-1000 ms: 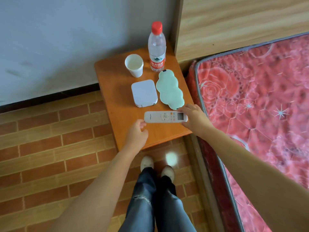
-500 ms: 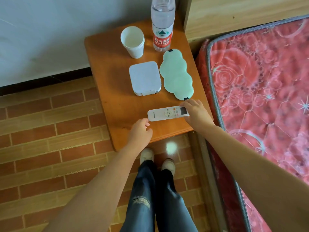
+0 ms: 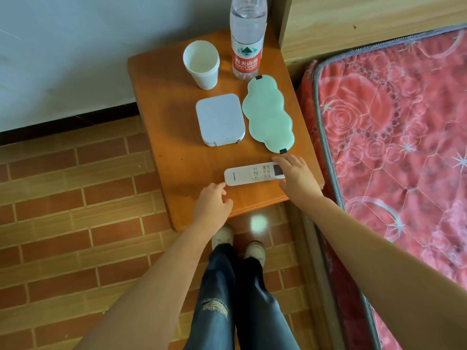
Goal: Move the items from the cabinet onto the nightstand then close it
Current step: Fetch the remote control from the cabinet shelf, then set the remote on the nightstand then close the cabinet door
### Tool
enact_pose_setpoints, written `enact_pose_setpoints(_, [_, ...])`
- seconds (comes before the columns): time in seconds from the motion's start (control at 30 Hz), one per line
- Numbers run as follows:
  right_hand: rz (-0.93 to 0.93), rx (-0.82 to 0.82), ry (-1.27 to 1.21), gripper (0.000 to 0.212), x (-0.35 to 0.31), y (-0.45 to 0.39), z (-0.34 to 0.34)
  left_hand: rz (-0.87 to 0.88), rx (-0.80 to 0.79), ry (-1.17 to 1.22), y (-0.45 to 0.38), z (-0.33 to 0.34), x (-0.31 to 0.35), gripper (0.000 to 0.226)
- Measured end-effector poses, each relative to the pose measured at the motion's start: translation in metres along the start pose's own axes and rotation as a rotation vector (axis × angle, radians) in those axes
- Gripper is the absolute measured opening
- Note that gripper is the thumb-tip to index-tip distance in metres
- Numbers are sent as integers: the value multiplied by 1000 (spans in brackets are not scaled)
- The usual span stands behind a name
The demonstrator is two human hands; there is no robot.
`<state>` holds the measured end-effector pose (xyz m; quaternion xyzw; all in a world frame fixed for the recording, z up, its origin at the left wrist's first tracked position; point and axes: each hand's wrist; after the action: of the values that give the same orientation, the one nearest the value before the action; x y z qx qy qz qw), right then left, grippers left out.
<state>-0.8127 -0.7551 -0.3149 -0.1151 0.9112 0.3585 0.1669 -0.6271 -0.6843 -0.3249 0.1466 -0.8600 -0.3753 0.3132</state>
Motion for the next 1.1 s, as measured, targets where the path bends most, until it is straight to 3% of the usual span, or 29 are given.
enact_pose_setpoints(0.3, [4, -1, 85, 56, -27, 41, -65, -8, 60, -342, 48, -78, 11, 50])
enact_pose_setpoints(0.6, [-136, 261, 234, 44, -124, 115, -184, 100, 449, -590, 154, -215, 40, 46])
enact_pose_setpoints(0.83, [-305, 457, 312, 44, -185, 184, -223, 143, 703, -646, 243, -245, 55, 32])
enact_pose_setpoints(1.1, [-428, 284, 451, 45, -217, 236, -221, -40, 830, -591, 333, -220, 27, 31])
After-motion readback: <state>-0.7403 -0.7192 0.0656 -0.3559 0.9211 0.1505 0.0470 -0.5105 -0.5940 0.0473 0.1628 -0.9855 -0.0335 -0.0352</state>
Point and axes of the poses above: each hand's wrist, its own y-axis away from the middle knuckle, its own z-axis out of the palm, x = y × z, and after that the axes turned 12 degrees about -x, right-handed
